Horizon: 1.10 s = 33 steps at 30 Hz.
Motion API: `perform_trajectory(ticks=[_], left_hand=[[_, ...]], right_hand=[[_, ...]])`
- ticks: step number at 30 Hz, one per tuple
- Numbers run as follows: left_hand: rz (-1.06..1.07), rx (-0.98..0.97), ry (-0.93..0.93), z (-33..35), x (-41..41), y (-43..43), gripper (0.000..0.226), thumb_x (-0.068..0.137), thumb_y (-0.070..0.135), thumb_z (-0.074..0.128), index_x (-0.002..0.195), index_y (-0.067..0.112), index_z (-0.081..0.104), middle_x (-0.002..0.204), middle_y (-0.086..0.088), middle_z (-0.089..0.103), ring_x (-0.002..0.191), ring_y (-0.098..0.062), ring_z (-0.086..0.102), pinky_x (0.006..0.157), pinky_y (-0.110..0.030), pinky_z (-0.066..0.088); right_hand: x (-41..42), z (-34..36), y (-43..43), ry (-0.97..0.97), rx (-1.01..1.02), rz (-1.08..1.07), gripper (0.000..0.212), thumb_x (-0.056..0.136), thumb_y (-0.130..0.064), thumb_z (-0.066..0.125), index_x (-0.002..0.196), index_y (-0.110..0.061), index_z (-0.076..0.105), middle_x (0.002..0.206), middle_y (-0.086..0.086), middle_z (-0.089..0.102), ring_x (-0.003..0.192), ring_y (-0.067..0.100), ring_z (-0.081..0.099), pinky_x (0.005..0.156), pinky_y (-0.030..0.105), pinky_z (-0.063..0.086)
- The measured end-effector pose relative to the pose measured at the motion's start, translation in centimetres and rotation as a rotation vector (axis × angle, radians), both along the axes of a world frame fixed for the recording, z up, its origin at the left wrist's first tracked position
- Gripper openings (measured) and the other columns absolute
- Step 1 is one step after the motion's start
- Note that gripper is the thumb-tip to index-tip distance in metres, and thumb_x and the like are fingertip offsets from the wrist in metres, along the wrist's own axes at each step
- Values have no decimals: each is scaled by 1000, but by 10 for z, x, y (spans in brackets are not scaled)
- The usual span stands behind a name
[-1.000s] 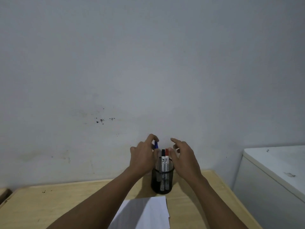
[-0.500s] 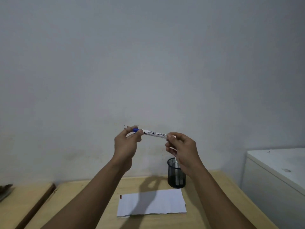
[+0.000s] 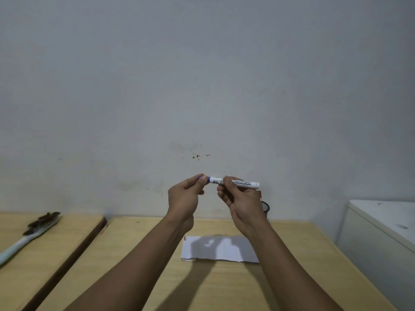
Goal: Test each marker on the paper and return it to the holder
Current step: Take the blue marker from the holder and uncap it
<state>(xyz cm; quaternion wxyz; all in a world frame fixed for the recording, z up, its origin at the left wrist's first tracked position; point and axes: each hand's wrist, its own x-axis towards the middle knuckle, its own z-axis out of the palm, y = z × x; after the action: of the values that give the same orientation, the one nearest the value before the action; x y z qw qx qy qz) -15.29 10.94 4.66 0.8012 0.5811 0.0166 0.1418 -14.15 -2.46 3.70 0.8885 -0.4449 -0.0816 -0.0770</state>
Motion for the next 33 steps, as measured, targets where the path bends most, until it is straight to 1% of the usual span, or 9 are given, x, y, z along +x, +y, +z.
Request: perform_trajectory(ticks=[3,7,9,12,15,19,26,30,33], left_hand=[[27,0,20,-2,3,-2,15,85,26,74,96,16,77,83,6,76,73,-14,54,71,-31,40],[71,-7,89,-9,14,10,20,84,32,75,91,13,78,82,4,77,72,-14,55,72,-33,40],[103,39,62,-17,23,18,16,85,28,75,90,14,77,85,2,76,74,-14,57,69,-30,42],[138,222,10,-42,37,39,8,83,23,77,89,18,77,87,2,76,82,-13,65,73,-27,49],[203,599,54,-83,58,66,10,78,32,79,84,39,73,83,15,74,86,-8,69,85,-37,52],[248,989,176,-126,76,89,24,83,35,74,106,36,70,83,19,69,87,-9,62,84,-35,33],[213,1126,281,-152,92,97,35,83,32,66,118,32,63,95,16,71,96,-13,58,80,-33,24],[174,1236,308,-156,93,102,41,86,36,64,126,30,60,108,12,72,108,-14,60,90,-38,28],[245,1255,223,-155,83,99,58,82,40,68,136,32,49,125,8,63,116,-16,53,95,-41,28]], right_hand=[[2,-5,-1,-32,-24,9,6,93,1,65,91,-1,71,79,10,72,69,17,70,73,25,62],[4,-16,-1,-151,-219,-39,10,87,3,72,95,-3,75,90,12,77,85,20,72,85,30,60],[8,-24,-2,-146,-220,-70,12,87,3,73,98,0,74,93,13,78,88,21,73,85,31,61],[14,-37,-6,-70,-141,-74,13,87,6,71,99,2,72,94,18,76,84,25,74,78,29,62],[20,-55,-8,-3,-128,-66,17,84,11,71,100,5,69,91,21,72,79,25,72,74,28,63],[30,-75,-8,43,-160,-54,19,83,14,70,100,5,69,83,15,75,78,24,72,75,28,64],[49,-94,-8,58,-228,-37,19,83,13,70,99,3,68,83,13,78,76,21,72,74,27,63],[57,-100,-2,63,-284,-36,20,82,16,71,101,7,69,86,20,75,75,22,71,77,28,63],[59,-103,5,72,-369,-46,17,84,2,76,97,8,68,77,16,73,70,21,70,69,29,62]])
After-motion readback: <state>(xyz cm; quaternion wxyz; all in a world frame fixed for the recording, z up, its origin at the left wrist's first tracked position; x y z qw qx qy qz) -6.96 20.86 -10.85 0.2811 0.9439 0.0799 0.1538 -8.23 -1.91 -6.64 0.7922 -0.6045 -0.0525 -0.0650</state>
